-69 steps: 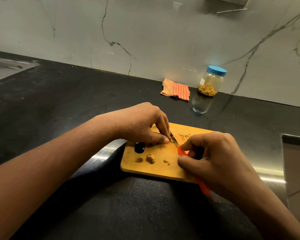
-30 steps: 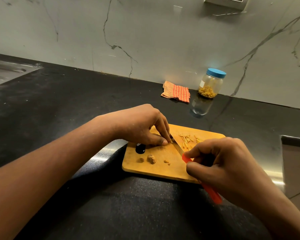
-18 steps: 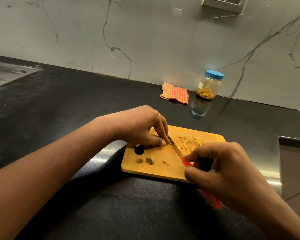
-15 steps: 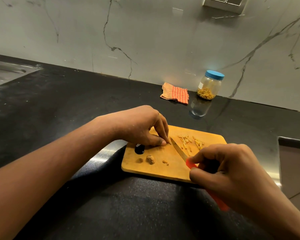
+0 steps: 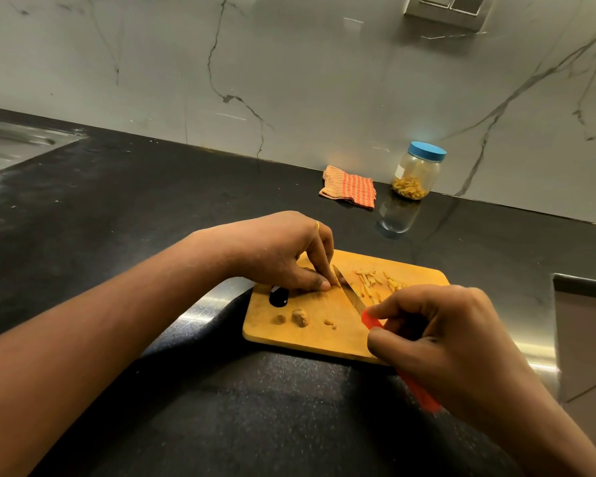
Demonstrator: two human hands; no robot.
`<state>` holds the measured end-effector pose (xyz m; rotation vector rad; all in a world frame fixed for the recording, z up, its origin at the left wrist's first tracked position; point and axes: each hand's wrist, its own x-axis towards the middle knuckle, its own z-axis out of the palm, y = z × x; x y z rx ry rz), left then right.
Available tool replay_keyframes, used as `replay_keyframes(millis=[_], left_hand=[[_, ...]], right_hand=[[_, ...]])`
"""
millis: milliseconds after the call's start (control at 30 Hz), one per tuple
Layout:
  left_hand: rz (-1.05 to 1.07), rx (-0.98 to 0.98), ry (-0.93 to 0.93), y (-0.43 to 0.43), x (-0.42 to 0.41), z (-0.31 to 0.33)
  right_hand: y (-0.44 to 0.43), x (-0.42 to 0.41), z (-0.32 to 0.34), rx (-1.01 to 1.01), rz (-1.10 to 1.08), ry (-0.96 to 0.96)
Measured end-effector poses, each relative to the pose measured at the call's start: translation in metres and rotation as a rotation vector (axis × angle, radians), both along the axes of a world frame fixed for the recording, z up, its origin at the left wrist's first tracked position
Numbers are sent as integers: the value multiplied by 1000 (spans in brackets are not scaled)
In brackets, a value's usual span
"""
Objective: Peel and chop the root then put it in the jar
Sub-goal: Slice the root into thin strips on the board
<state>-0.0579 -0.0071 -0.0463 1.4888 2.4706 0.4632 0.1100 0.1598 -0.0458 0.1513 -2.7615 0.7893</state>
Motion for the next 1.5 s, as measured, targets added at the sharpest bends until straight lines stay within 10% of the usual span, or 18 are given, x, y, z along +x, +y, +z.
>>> replay_keyframes(millis=[1500], left_hand=[[109,52,-85,-18,-3,18]], right_hand=[[2,6,1,30,-22,21]])
